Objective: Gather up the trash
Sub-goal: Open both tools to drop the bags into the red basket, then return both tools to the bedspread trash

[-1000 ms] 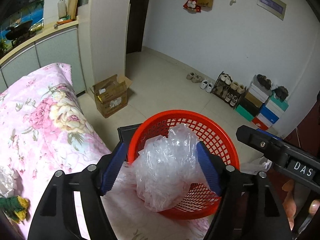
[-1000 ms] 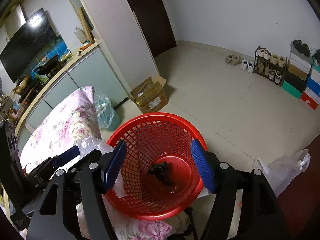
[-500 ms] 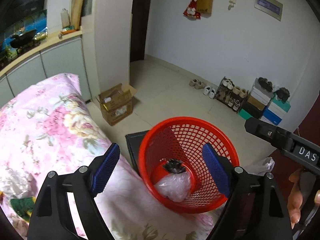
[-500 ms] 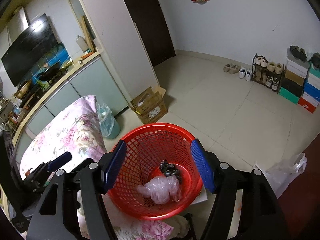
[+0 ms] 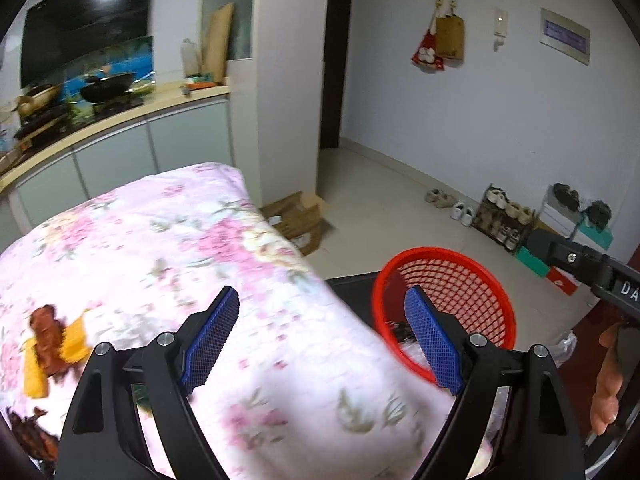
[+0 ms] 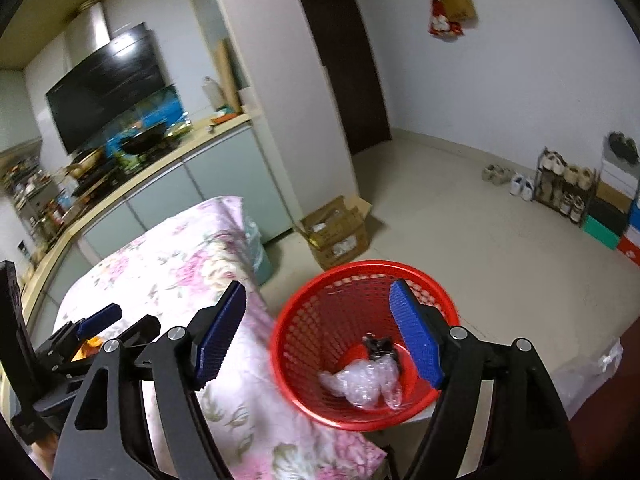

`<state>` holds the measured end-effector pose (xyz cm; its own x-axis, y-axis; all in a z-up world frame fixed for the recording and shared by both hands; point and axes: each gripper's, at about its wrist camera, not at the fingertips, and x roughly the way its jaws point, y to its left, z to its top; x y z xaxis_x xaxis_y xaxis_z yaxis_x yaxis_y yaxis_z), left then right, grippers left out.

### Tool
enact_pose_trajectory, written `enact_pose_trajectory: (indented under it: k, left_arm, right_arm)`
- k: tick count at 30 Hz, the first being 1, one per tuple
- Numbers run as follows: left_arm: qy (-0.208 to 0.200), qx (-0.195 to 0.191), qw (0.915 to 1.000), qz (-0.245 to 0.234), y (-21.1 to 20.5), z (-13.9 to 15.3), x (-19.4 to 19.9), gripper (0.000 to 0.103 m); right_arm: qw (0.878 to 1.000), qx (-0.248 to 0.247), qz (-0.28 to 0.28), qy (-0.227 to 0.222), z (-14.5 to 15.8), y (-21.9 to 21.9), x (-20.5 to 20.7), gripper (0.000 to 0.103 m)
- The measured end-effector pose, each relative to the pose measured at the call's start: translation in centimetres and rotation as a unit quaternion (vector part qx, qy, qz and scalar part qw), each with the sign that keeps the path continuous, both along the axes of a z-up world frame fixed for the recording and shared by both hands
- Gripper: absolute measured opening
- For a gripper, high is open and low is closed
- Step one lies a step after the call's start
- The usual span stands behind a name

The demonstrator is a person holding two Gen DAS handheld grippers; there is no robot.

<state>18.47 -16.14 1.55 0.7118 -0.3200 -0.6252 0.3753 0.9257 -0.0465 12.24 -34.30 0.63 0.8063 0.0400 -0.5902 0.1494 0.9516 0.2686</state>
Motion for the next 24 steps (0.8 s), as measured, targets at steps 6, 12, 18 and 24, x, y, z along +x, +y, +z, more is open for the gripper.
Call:
enact_pose_trajectory:
  k: [6, 12, 18, 24]
  left_arm:
    - [0.002, 0.003, 0.9995, 0.03, 3.9, 0.0, -1.3, 0.082]
    - [0.001, -0.001, 0.9963, 0.085, 9.9, 0.7, -2.1, 0.082]
    - [-0.014, -0.011, 0.9897, 0.142, 16.9, 2.4, -3.7, 0.082]
    - [-0.009, 0.0, 0.9778, 0.209, 23.9, 1.6, -5.1, 0.082]
  right_arm:
    - [0.999, -0.018, 0.038, -0.004, 0.0, 2.9, -0.2, 0.075]
    - [0.997, -0.028, 0.069, 0.006, -0.7, 5.1, -0.1, 0.075]
    - [0.996, -0.03, 0.086, 0.01, -1.1, 6.3, -0.2, 0.075]
    - [0.994, -0.029, 0.108, 0.013, -1.5, 7.7, -0.3, 0.075]
